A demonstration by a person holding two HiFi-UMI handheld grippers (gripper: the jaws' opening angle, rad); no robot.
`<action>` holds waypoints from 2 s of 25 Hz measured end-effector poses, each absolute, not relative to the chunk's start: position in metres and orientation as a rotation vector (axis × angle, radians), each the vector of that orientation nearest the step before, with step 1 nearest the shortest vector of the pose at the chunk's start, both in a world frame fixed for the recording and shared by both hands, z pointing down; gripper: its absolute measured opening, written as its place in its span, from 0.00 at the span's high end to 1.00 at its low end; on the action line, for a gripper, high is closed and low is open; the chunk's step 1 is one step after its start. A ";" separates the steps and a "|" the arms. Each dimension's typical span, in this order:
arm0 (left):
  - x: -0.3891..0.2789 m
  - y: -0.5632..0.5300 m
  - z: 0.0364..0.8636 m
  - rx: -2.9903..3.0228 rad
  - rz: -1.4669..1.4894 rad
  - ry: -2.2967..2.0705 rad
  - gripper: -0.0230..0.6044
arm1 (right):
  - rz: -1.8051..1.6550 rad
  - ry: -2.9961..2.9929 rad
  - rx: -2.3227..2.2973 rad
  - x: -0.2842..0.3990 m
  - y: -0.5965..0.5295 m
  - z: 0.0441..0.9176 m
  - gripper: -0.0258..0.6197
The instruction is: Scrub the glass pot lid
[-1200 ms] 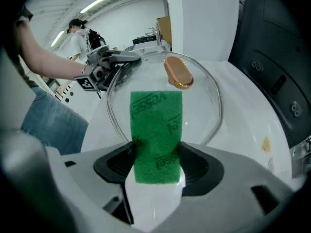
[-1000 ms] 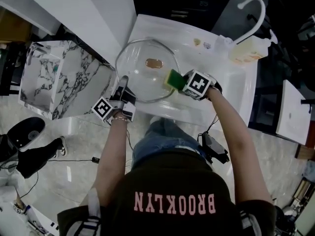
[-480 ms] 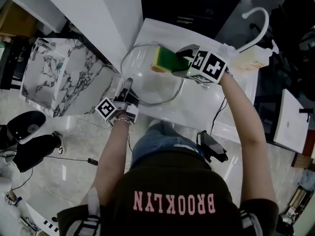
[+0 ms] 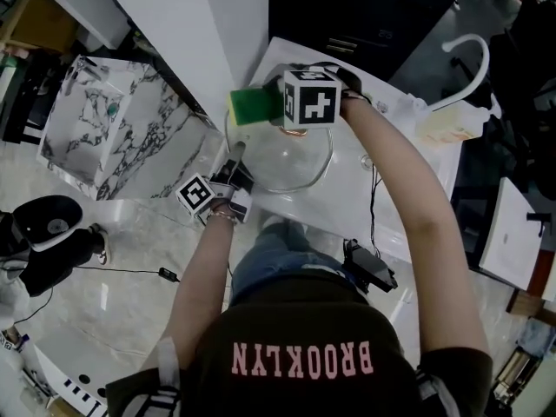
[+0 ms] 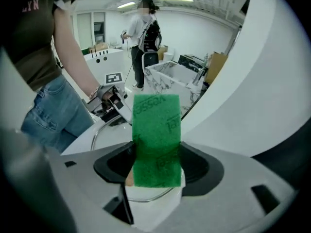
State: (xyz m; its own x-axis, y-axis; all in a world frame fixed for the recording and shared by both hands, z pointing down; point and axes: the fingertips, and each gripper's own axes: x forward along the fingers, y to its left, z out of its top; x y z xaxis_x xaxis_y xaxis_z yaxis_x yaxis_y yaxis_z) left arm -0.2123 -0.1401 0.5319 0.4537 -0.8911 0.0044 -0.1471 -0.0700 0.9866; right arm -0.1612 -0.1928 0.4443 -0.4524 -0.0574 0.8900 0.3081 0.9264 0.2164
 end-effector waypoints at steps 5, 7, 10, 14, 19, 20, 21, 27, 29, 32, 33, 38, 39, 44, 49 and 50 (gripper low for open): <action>-0.211 -0.139 0.532 1.524 -0.804 -0.937 0.93 | -0.524 -1.881 -0.315 -0.185 -0.190 0.474 0.53; -0.211 -0.139 0.531 1.524 -0.806 -0.935 0.93 | -0.543 -1.832 -0.360 -0.193 -0.189 0.486 0.53; -0.212 -0.140 0.532 1.524 -0.801 -0.942 0.93 | -0.518 -1.795 -0.403 -0.200 -0.186 0.501 0.53; -0.210 -0.139 0.532 1.520 -0.807 -0.934 0.93 | -0.465 -1.766 -0.437 -0.202 -0.182 0.518 0.53; -0.212 -0.140 0.534 1.516 -0.793 -0.948 0.93 | -0.382 -1.777 -0.405 -0.200 -0.191 0.520 0.53; -0.212 -0.140 0.533 1.517 -0.793 -0.949 0.93 | -0.369 -1.775 -0.396 -0.199 -0.193 0.520 0.54; -0.212 -0.140 0.534 1.517 -0.792 -0.950 0.93 | -0.361 -1.775 -0.393 -0.198 -0.194 0.520 0.54; -0.211 -0.139 0.533 1.518 -0.799 -0.947 0.93 | -0.267 -1.804 -0.340 -0.195 -0.209 0.526 0.54; -0.211 -0.139 0.533 1.514 -0.797 -0.949 0.93 | -0.210 -1.821 -0.306 -0.189 -0.218 0.528 0.54; -0.211 -0.140 0.532 1.516 -0.800 -0.948 0.93 | -0.122 -1.842 -0.226 -0.174 -0.238 0.534 0.54; -0.211 -0.140 0.532 1.516 -0.801 -0.948 0.93 | -0.089 -1.850 -0.195 -0.168 -0.245 0.536 0.54; -0.209 -0.140 0.532 1.515 -0.803 -0.947 0.93 | 0.114 -1.889 -0.034 -0.136 -0.278 0.551 0.54; -0.210 -0.139 0.532 1.513 -0.804 -0.948 0.93 | 0.146 -1.892 -0.003 -0.130 -0.285 0.554 0.54; -0.210 -0.139 0.531 1.510 -0.808 -0.946 0.93 | 0.267 -1.887 0.167 -0.103 -0.309 0.567 0.54; -0.212 -0.140 0.534 1.520 -0.799 -0.956 0.93 | 0.331 -1.947 0.246 -0.097 -0.311 0.558 0.54; -0.212 -0.140 0.533 1.519 -0.801 -0.955 0.93 | 0.333 -1.980 0.242 -0.100 -0.310 0.549 0.54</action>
State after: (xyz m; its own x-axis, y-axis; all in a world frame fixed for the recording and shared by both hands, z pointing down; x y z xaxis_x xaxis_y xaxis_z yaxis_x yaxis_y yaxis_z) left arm -0.2117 -0.1400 0.5334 0.4433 -0.8963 0.0128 -0.1434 -0.0568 0.9880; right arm -0.1004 -0.3100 0.5486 -0.4156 -0.0200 0.9093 -0.3166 0.9404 -0.1240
